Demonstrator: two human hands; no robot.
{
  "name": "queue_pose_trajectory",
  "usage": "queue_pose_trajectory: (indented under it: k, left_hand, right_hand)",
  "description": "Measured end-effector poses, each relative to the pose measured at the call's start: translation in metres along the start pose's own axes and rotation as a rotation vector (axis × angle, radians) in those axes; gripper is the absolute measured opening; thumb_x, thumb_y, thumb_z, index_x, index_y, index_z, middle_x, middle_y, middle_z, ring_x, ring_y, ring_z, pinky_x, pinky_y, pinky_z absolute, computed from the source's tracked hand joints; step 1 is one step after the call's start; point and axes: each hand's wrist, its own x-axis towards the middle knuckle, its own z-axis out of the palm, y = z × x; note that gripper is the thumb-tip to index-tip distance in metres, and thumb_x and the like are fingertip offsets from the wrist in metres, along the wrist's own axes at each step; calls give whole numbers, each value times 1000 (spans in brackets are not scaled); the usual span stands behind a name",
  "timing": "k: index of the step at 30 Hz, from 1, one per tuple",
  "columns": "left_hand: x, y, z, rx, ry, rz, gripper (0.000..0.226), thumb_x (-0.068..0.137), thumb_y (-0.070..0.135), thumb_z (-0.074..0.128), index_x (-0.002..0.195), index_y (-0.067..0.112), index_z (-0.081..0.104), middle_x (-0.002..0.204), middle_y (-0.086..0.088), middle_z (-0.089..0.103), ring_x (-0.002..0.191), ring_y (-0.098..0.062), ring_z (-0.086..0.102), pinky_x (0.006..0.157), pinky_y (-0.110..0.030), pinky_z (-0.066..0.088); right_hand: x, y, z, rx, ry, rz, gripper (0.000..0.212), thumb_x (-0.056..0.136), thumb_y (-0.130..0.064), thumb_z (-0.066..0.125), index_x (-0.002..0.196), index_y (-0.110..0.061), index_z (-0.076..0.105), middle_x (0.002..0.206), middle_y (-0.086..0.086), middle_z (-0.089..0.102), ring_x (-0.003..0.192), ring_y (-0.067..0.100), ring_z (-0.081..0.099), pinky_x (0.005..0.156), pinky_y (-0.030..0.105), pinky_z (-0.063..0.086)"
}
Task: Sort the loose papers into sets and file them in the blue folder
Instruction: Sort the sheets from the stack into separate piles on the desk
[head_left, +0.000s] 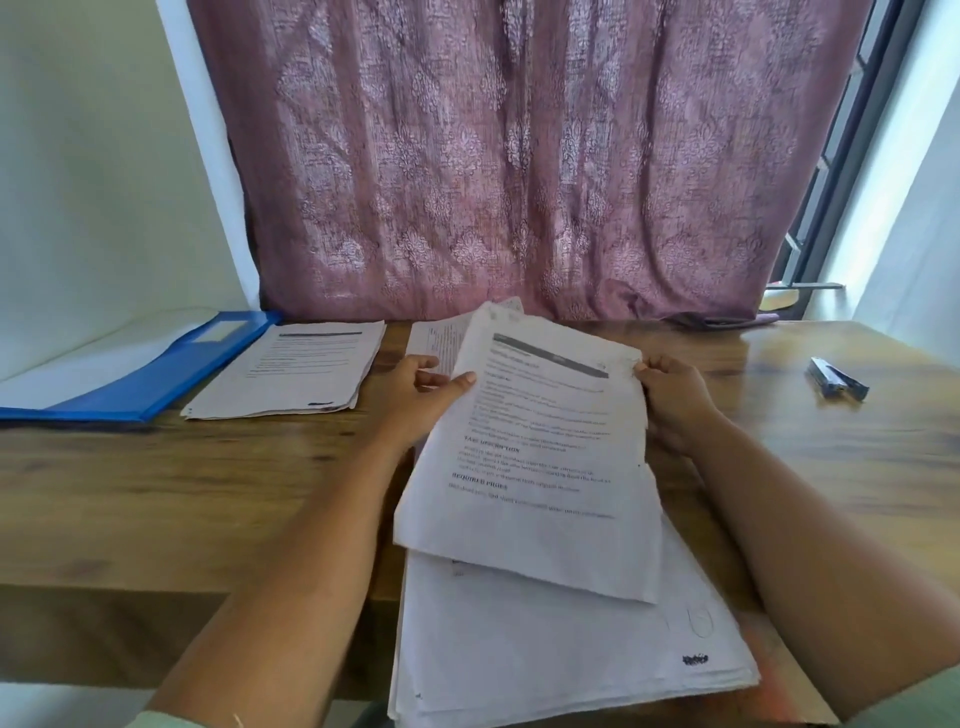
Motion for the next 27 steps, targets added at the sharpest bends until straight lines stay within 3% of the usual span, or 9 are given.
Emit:
queue_pose_trajectory:
  k: [2,6,9,11,15,19,22,25,27]
  left_hand:
    - [-1,5,-2,-105,-67,-59,38,84,34,73,114,13,61,100,3,68,84,-11,66,63,-20,48]
    - [-2,7,-6,-221,-283,-168,14,87,14,70,99,9,70,95,-5,72,74,-13,69,60,-21,55]
    - [5,1,-6,-168,-218,-143,21,89,18,69,107,9,69,102,-3,69,75,-8,64,59,-16,50]
    - [12,-3,-6,-207,-138,-150,29,91,20,67,116,6,66,112,-8,67,76,-8,62,58,-14,47]
    - [20,-6,-5,-228,-33,-178,33,94,21,63,122,4,63,111,-8,65,77,-13,60,45,-11,43]
    - [24,-8,-6,-495,-30,-276,30,96,10,56,124,2,61,117,-15,67,87,-25,67,68,-34,56]
    - [26,-6,-7,-711,-117,-263,31,95,12,57,125,7,62,118,-16,68,108,-33,65,95,-49,51]
    - [30,-8,-2,-740,-130,-243,32,87,10,66,119,13,58,116,-14,68,107,-30,64,92,-46,53]
    - [33,-15,1,-674,-93,-207,53,82,-4,67,120,24,45,114,-8,64,104,-25,63,84,-40,56]
  right_hand:
    - [1,1,2,48,46,53,18,99,-9,48,88,-10,63,101,17,71,81,26,68,86,48,54]
    - [-5,-4,4,159,6,65,15,100,-13,52,98,-6,64,104,17,71,86,24,67,90,41,53]
    - [-19,-15,11,227,-188,45,26,93,-30,62,106,-7,61,94,10,73,76,15,67,79,30,55]
    - [-26,-18,18,128,-266,27,41,85,-41,68,109,-10,58,94,9,72,71,13,66,69,27,56]
    - [-34,-19,26,-95,-330,12,34,79,-19,79,105,-12,57,94,8,73,72,16,71,55,24,54]
    - [-25,-13,28,-421,-227,-99,18,72,-17,85,80,-14,69,79,-2,70,68,10,61,62,20,49]
    - [-12,-6,37,-536,-105,-189,16,75,-24,83,79,-12,74,75,-11,71,66,2,59,58,12,42]
    - [3,-7,51,-527,-15,-254,20,77,-26,81,77,-7,74,74,-5,71,64,5,56,54,11,41]
    - [13,-6,60,-512,-8,-273,20,79,-28,79,78,-9,75,72,-5,68,66,7,56,56,13,41]
